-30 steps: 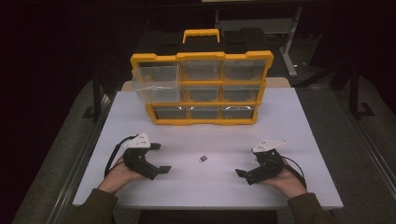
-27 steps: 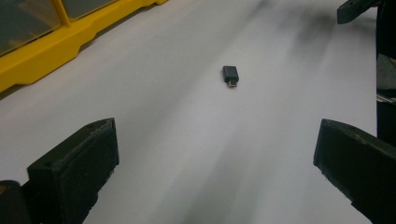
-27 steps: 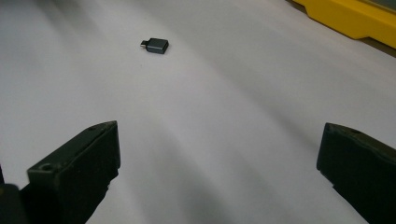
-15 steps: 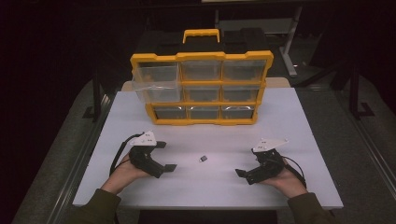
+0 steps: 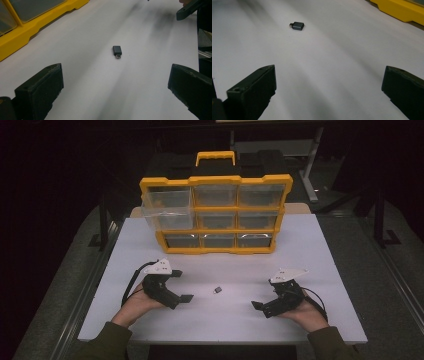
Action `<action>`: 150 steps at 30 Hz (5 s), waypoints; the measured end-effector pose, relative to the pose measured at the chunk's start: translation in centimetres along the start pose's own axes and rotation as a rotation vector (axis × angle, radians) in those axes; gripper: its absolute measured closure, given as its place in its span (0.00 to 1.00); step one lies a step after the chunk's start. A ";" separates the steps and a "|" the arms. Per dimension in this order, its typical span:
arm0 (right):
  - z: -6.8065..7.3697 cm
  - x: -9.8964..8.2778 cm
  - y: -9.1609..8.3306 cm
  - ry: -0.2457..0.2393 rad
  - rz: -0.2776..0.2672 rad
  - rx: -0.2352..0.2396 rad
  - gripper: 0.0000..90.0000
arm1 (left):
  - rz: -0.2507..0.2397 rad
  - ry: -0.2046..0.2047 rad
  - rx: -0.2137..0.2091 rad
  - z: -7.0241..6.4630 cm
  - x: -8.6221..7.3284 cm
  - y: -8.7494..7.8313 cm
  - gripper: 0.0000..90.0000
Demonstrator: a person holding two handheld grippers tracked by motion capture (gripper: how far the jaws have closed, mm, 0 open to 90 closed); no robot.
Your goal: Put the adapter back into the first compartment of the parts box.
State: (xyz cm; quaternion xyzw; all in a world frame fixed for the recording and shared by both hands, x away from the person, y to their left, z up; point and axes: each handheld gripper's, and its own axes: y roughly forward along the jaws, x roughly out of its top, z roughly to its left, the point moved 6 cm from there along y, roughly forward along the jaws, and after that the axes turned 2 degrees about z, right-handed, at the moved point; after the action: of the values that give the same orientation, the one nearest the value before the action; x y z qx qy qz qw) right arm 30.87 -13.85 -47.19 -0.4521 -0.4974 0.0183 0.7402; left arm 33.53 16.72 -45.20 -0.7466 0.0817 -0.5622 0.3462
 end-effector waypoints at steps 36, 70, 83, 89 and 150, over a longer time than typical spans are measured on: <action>0.0 0.0 0.0 0.000 0.000 0.000 0.00 | -0.020 -0.007 -0.041 -0.2 2.3 1.8 0.00; 0.0 0.0 0.0 0.000 0.000 0.006 0.00 | 0.000 -0.006 -0.055 -0.2 4.9 4.5 0.02; 0.0 0.1 0.0 0.004 -0.002 0.008 0.00 | 0.019 -0.002 -0.041 0.0 5.5 5.4 0.11; 0.0 0.1 0.0 0.003 -0.003 0.008 0.00 | 0.024 -0.005 -0.048 -0.2 5.7 6.1 0.16; 0.1 0.1 0.2 -0.011 0.006 0.021 0.00 | 0.238 0.102 0.056 -1.6 2.5 10.7 0.80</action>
State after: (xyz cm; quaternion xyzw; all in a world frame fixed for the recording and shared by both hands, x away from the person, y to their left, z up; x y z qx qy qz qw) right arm 30.92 -13.58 -47.23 -0.4455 -0.4999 0.0282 0.7421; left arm 35.86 6.79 -49.52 -0.6920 0.1716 -0.5564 0.4267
